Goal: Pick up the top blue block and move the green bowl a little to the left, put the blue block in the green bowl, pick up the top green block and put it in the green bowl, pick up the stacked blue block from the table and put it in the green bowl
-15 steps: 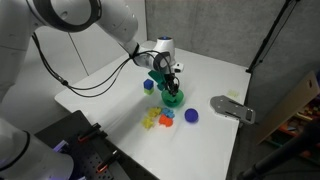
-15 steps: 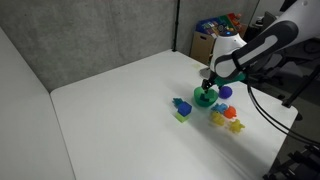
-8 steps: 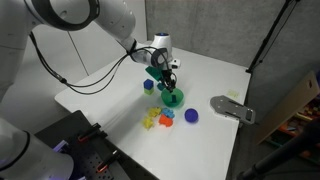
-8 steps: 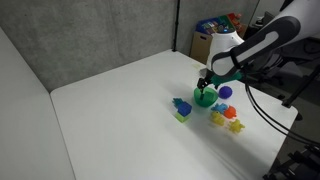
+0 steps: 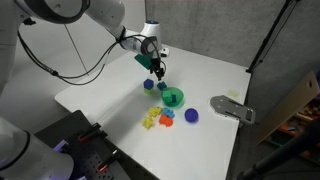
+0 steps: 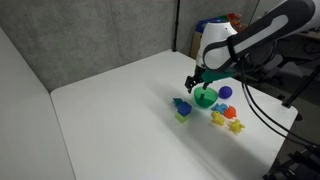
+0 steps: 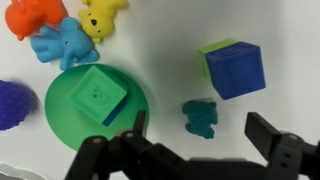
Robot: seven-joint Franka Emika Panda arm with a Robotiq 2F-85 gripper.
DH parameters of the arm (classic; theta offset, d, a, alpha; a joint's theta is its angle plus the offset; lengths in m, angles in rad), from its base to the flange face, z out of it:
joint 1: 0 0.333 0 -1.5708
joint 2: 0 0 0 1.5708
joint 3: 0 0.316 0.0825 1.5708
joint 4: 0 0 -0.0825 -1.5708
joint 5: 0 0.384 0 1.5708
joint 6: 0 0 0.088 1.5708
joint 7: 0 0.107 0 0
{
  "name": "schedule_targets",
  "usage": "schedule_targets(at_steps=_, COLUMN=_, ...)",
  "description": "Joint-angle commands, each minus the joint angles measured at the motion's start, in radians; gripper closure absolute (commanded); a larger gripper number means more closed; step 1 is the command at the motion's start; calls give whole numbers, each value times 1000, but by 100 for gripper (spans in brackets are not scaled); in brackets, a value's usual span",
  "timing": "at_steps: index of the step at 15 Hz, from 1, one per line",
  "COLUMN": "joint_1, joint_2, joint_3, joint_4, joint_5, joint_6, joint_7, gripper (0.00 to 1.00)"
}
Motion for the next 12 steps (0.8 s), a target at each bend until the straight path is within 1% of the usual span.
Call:
schedule_targets(at_steps=1, joint_1=-30, joint_2=-4, joint_3=73, joint_4=-20, joint_5=59, joint_6=40, joint_7=-118, gripper=0)
schedule_targets(at_steps=3, joint_1=-44, joint_2=10, joint_3=107, joint_4=-26, joint_5=85, joint_6=64, joint_7=-188, gripper=0)
schedule_targets(at_steps=5, joint_1=-49, joint_2=27, joint_3=124, joint_4=-26, joint_5=93, joint_6=55, joint_7=-238, gripper=0)
schedule_targets(at_steps=7, joint_1=-36, joint_2=43, joint_3=110, joint_4=-23, joint_5=71, joint_6=20, joint_7=-250, gripper=0)
schedule_targets(at_steps=12, joint_1=7, joint_2=75, joint_3=75, joint_4=-6, joint_5=14, joint_6=-3, joint_7=-234, gripper=0)
